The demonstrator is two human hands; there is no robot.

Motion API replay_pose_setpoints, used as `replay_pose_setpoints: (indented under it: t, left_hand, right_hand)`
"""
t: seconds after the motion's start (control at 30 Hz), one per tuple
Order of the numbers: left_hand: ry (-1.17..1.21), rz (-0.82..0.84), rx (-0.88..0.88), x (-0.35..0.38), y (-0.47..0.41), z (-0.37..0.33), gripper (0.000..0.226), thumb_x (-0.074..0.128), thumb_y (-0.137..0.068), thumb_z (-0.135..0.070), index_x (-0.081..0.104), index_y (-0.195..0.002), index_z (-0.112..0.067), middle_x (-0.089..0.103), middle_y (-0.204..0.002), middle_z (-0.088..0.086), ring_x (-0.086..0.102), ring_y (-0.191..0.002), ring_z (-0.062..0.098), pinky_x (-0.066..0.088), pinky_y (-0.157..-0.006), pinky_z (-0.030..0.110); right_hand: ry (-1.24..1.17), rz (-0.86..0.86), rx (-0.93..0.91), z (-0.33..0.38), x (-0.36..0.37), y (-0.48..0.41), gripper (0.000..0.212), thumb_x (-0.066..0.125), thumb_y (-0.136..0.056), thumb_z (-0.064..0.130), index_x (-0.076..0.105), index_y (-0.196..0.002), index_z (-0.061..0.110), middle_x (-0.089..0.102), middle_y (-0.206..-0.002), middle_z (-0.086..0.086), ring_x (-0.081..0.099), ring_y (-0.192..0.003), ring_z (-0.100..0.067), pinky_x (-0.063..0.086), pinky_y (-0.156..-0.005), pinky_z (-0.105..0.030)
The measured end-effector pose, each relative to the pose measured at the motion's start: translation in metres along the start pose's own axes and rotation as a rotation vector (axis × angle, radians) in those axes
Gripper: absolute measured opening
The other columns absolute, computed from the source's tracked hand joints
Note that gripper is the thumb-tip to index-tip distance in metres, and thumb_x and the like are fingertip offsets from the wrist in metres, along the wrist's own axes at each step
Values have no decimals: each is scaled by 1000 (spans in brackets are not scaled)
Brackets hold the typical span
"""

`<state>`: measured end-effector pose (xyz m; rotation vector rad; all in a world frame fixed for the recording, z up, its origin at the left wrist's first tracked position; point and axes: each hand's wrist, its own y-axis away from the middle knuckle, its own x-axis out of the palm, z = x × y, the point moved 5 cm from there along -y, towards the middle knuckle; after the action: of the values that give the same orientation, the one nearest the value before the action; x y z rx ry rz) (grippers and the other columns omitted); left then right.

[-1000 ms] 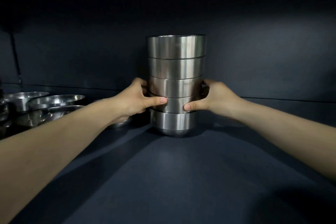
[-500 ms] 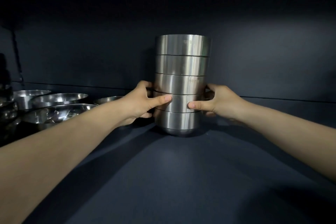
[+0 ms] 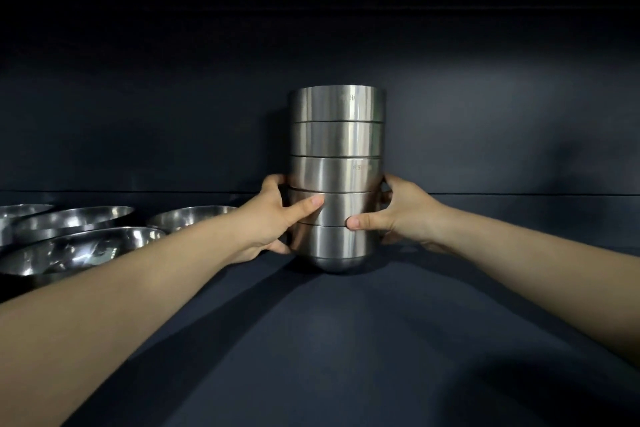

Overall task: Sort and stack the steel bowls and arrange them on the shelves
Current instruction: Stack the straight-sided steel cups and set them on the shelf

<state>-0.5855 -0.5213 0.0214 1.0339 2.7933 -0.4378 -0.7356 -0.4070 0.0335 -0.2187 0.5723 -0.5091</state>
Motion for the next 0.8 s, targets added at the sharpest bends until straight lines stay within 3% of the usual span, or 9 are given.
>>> replay_pose_setpoints:
  t: [0.13,0.23,0.37,0.5,0.73,0.8]
  left_hand:
    - [0,35,35,39,-3,-14,79,66,-80,-38,17,-141,-28,47,-138,5,54,-117,25,53,-84,54]
    - [9,70,46,79,-2,-23,80,67,-80,-38,17,-142,-29,44,-140,5,53,-116,24,55,-81,52]
    - [5,107,47,134,-1,-33,79,67,-81,-38,18,-141,-28,44,-138,4,52,-114,20,54,-84,53]
    - [-22,134,42,178,0,-40,80,67,-80,-41,17,-140,-30,40,-140,4,50,-118,21,52,-87,54]
    - [-50,85,38,208,9,-48,80,64,-83,-41,14,-144,-26,36,-127,-4,48,-106,14,51,-90,51]
    - [-65,74,28,209,14,-49,80,62,-84,-43,13,-145,-28,35,-136,-2,45,-109,14,50,-92,52]
  right_hand:
    - [56,-76,-29,-6,-43,14,73,89,-58,21,51,-121,18,62,-116,6,61,-110,-18,52,-93,-43]
    - [97,-97,17,-20,-79,31,81,90,-53,27,50,-123,17,63,-116,3,61,-108,-17,55,-85,-40]
    - [82,-110,72,-42,-125,57,77,89,-57,23,48,-122,18,63,-116,3,61,-107,-16,56,-69,-32]
    - [76,-126,106,-64,-162,73,76,91,-54,26,50,-118,19,65,-116,1,63,-105,-19,57,-70,-37]
    - [-9,-97,90,-78,-182,85,55,86,-65,19,51,-106,30,66,-113,8,62,-101,-14,52,-67,-30]
    - [-6,-104,94,-80,-180,87,57,86,-65,22,51,-110,28,64,-117,7,61,-101,-12,47,-67,-25]
